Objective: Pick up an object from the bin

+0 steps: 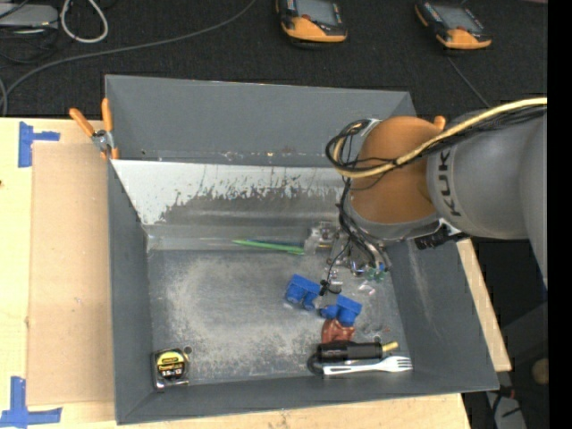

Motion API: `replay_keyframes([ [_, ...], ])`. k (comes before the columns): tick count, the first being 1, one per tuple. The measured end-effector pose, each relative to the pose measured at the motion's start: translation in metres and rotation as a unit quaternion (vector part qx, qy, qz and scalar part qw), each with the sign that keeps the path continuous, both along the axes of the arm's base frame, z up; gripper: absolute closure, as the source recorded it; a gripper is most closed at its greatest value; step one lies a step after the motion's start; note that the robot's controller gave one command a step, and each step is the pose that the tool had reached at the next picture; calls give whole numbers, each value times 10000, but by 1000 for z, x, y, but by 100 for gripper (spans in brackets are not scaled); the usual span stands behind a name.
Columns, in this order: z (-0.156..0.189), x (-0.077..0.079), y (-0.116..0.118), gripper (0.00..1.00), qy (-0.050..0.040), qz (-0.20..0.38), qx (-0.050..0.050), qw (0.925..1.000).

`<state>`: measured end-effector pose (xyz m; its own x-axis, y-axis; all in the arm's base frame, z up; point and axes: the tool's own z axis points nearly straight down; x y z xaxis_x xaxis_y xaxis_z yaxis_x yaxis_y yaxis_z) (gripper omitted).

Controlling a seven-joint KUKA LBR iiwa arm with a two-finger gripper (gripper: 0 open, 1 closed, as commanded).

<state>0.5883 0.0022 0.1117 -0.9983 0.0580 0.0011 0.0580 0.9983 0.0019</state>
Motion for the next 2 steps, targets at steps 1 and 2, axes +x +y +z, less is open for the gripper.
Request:
replay_keyframes([
  [1,10,-15,-13,0,-20,217,2,9998],
  [2,-1,-23,-18,0,25,-694,-1,9976],
])
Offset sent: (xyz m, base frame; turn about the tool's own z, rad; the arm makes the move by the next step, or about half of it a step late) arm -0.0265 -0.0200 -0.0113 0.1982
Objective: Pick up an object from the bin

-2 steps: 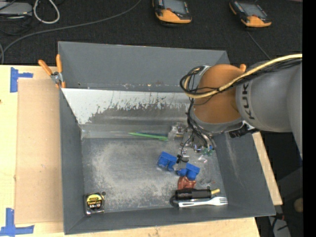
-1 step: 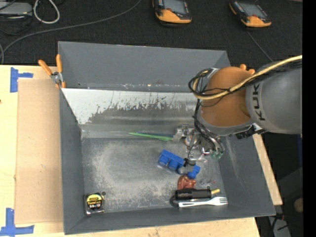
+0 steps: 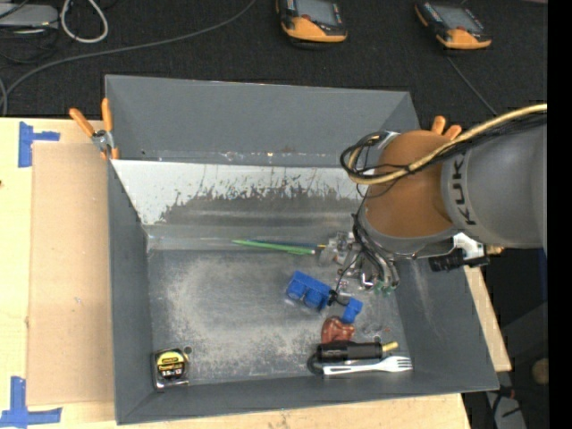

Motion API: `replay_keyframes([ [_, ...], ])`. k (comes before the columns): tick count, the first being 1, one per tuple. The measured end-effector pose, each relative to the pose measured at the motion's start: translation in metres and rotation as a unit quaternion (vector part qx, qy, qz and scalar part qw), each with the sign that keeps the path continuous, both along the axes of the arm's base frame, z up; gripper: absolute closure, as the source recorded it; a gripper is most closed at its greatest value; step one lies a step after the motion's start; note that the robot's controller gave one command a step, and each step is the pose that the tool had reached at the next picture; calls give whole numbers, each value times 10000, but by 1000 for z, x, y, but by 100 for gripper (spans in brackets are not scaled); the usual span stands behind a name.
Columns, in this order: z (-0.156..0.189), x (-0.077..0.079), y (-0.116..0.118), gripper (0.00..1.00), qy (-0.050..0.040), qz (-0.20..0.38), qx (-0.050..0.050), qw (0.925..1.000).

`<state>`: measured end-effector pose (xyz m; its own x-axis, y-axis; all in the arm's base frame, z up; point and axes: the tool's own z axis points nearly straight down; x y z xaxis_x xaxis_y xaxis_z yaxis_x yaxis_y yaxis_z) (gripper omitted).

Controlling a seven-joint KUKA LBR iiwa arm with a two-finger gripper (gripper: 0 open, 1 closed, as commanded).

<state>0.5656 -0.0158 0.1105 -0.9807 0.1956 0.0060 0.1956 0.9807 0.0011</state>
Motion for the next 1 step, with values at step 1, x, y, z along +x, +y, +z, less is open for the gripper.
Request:
replay_keyframes([
  [1,-41,2,-20,0,-50,-100,-1,9999],
])
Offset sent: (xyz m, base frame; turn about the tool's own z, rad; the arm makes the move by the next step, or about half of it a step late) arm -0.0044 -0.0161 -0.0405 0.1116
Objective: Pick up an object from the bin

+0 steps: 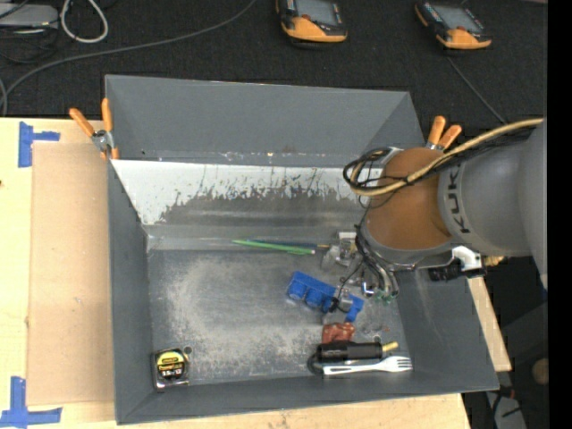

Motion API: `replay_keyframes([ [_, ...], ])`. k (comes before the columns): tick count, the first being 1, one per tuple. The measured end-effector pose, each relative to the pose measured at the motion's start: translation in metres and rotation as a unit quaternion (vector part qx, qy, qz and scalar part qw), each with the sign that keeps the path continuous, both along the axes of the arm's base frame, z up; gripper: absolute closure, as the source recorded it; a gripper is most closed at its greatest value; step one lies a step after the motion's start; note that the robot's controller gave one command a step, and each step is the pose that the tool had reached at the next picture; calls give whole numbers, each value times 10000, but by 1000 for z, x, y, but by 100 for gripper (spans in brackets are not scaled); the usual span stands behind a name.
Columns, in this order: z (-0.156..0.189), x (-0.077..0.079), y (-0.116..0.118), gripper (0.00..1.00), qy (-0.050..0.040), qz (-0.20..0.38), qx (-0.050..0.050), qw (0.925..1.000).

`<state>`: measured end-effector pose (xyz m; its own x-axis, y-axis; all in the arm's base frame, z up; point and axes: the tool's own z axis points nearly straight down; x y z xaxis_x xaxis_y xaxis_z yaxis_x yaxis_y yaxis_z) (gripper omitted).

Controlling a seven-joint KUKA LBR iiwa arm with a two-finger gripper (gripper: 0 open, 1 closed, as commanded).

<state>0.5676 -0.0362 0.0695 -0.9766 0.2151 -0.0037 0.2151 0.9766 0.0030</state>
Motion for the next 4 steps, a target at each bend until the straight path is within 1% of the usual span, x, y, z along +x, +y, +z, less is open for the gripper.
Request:
replay_keyframes([
  [1,0,-6,4,100,30,-452,10,9990],
  [2,0,-6,4,100,31,-453,10,9990],
  [3,11,-7,4,100,35,-453,14,9990],
  [4,53,-8,5,100,61,-443,18,9990],
])
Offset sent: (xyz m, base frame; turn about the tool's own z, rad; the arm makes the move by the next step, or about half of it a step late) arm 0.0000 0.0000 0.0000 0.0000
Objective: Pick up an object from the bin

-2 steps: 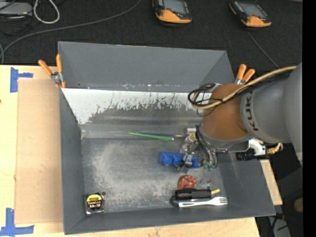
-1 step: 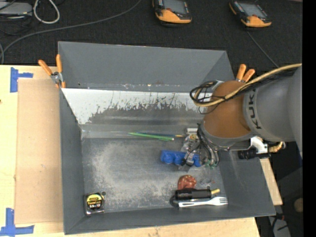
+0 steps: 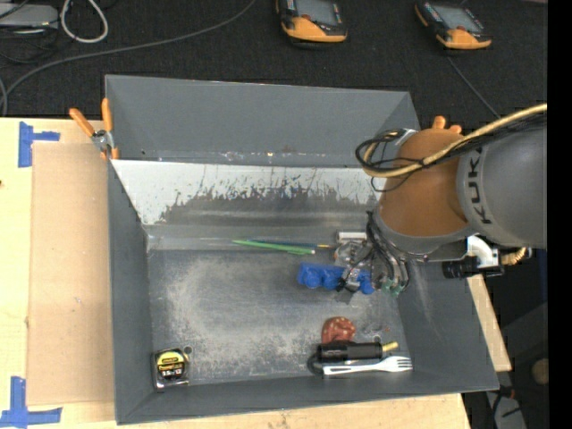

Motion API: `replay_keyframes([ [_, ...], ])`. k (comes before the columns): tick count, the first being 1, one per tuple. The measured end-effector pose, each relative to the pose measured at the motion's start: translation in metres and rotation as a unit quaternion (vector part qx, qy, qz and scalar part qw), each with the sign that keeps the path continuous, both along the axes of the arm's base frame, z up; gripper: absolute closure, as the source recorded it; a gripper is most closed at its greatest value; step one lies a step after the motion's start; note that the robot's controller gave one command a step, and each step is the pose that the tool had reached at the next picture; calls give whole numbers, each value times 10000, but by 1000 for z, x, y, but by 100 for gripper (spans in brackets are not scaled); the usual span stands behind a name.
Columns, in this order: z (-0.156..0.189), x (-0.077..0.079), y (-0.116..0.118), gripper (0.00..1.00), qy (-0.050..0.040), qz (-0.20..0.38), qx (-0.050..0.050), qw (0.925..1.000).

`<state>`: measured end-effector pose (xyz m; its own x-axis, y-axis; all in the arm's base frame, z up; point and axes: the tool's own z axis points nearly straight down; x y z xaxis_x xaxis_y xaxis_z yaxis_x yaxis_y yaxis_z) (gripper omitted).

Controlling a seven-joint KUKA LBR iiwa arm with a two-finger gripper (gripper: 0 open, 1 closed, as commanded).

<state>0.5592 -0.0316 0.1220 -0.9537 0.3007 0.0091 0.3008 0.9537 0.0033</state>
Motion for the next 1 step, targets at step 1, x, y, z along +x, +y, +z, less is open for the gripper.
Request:
replay_keyframes([
  [1,21,0,0,100,-9,5,2,10000],
])
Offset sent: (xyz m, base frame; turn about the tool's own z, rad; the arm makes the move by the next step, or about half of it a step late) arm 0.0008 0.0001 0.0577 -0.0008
